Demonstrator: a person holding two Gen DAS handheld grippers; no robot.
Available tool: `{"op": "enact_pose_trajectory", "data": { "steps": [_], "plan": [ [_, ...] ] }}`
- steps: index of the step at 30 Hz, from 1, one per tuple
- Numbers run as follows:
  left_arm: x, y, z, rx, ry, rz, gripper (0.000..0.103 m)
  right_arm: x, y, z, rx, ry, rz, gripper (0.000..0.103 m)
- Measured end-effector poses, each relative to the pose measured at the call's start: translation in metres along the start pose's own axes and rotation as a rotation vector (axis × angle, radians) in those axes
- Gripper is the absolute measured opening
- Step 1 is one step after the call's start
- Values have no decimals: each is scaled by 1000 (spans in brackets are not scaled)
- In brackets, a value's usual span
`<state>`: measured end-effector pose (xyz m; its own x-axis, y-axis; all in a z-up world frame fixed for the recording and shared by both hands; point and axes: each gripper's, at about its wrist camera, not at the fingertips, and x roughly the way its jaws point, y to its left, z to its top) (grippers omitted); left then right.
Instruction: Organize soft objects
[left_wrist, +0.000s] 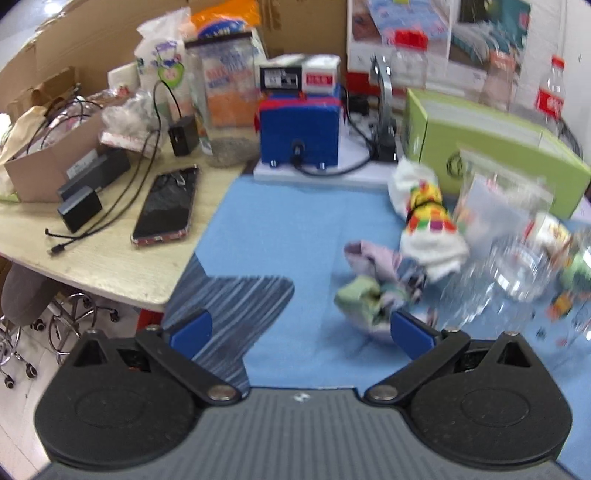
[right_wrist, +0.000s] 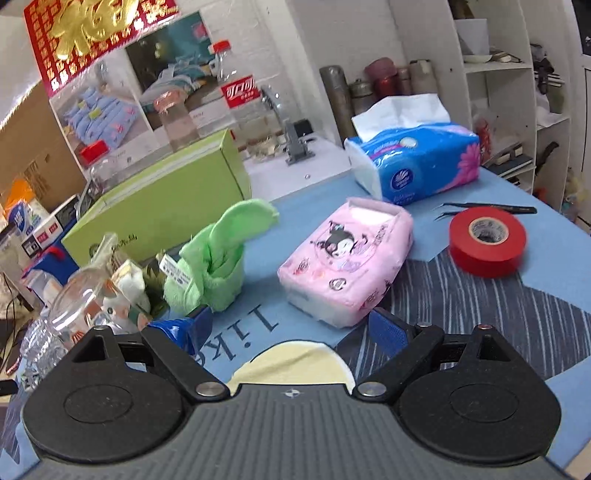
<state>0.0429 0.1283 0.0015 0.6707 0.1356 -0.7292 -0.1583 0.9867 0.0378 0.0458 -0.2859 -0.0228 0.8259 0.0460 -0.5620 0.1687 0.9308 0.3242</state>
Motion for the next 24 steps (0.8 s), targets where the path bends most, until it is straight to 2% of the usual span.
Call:
{"op": "enact_pose_trajectory", "data": {
  "steps": [7, 12, 14, 16, 19, 21, 24],
  "plan": [
    [31, -2, -10, 69, 78, -6, 102, 5, 6, 1, -3, 7, -11, 79],
    [49, 7, 7, 18, 75, 1, 102, 11, 9, 0, -3, 30, -15, 79],
    [59, 16, 21, -16, 62, 37, 102, 13, 9, 0, 4, 33, -16, 79],
    [70, 23, 42, -32, 21, 114, 102, 15, 9, 1, 7, 37, -17, 79],
    [81, 34, 68, -37, 1, 211, 102, 13, 10, 2, -3, 34, -22, 79],
    [71, 36, 72, -37, -39, 197, 102, 9, 8, 3, -4, 20, -26, 79],
    [55, 29, 67, 11, -50, 73, 102, 8, 5, 6, 3, 5, -34, 79]
  ]
}}
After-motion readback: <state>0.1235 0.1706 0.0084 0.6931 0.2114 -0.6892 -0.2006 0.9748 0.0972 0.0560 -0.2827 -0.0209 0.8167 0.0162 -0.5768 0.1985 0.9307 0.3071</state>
